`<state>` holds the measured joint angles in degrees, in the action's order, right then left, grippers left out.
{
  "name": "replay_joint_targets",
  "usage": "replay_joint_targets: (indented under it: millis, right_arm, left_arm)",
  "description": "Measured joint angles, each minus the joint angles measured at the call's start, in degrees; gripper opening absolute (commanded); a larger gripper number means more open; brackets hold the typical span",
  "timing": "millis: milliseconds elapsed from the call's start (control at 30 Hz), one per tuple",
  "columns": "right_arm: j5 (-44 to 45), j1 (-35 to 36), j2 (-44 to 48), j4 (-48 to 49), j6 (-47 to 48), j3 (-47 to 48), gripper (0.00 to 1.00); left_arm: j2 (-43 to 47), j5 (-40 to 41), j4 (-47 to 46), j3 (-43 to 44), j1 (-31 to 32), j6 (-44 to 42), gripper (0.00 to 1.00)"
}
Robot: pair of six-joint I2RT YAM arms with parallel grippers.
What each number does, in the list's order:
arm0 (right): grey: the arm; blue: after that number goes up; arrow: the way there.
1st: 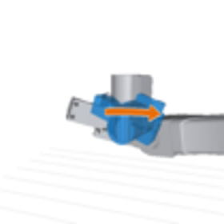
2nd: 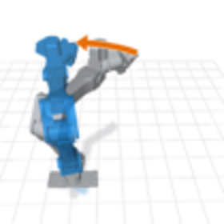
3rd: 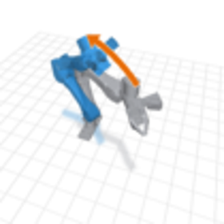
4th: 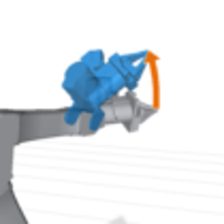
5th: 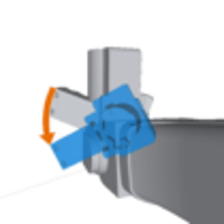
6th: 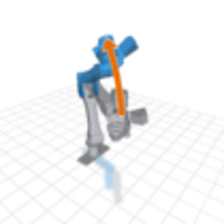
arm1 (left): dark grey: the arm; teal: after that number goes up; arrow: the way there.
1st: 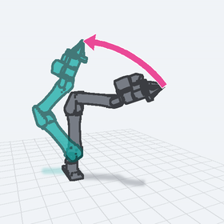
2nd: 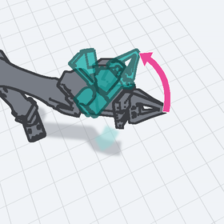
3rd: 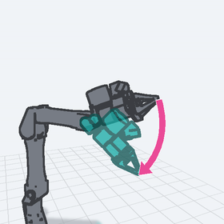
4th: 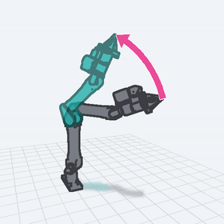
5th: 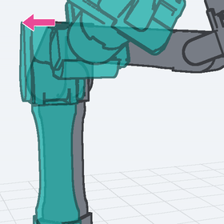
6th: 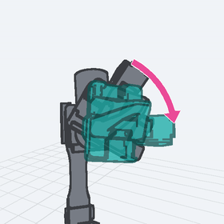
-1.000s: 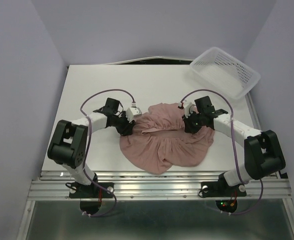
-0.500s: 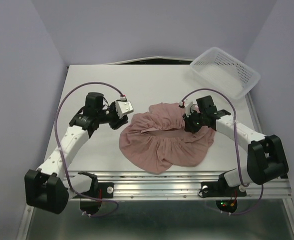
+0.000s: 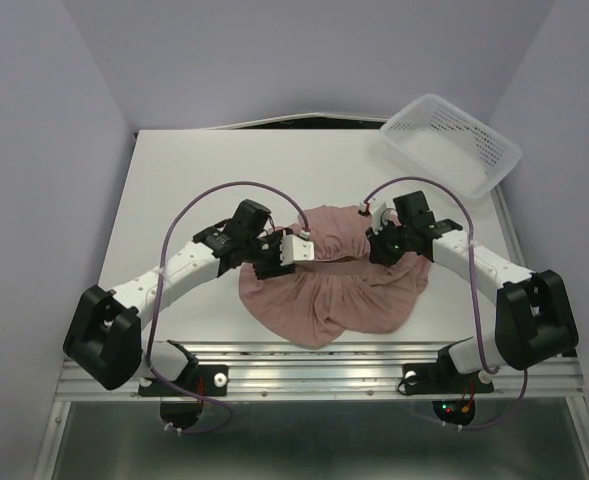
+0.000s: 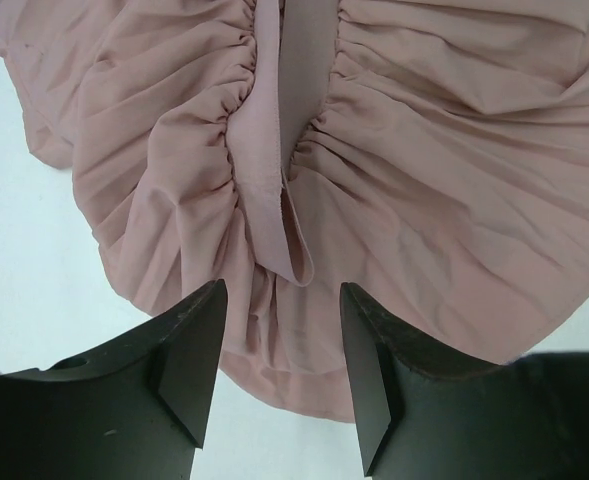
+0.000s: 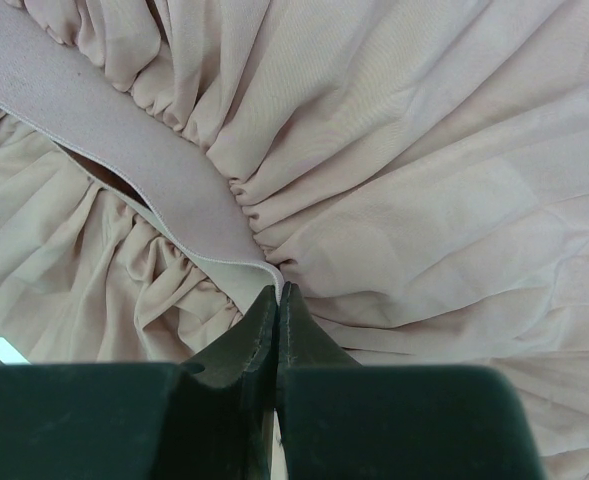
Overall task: Fold and stack the skirts
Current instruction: Flatten the skirt out
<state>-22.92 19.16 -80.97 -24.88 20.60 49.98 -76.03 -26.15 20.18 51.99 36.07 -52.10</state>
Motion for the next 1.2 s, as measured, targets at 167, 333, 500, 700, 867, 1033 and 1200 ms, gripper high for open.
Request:
replay_joint_targets:
  millis: [167,333,500,700,867,1033,1200]
  right_arm:
    - [0.04,0.00,0.09,-0.07,0.00,0.00,0.01]
    - [0.26,0.00,0.50,-0.15,0.02,0.00,0.01]
    - [0.57,0.00,0.55,-0.17,0.04,0.00,0.01]
    - [0.63,0.00,0.55,-0.20,0.07,0.00,0.01]
    - [0.66,0.00,0.59,-0.20,0.15,0.00,0.01]
    - [0.70,0.00,0.76,-0.20,0.28,0.00,0.01]
    - [1.25,0.00,1.36,-0.26,0.44,0.00,0.01]
  left_arm:
    - [-2.54,1.51,-2.12,0.00,0.72,-0.63,0.57]
    - [-5.25,1.77,-3.32,0.00,1.09,-1.31,0.54]
    - [-5.51,1.46,-3.32,-0.24,1.46,-2.03,0.54]
    - [-5.49,1.40,-3.76,-1.25,2.64,-1.99,0.51]
    - [-5.68,2.32,-5.64,-2.47,4.13,-1.20,0.48]
    - [-7.26,5.27,-9.09,-2.47,4.33,0.59,0.38]
    - [-7.54,8.68,-12.28,-2.47,4.28,2.75,0.20]
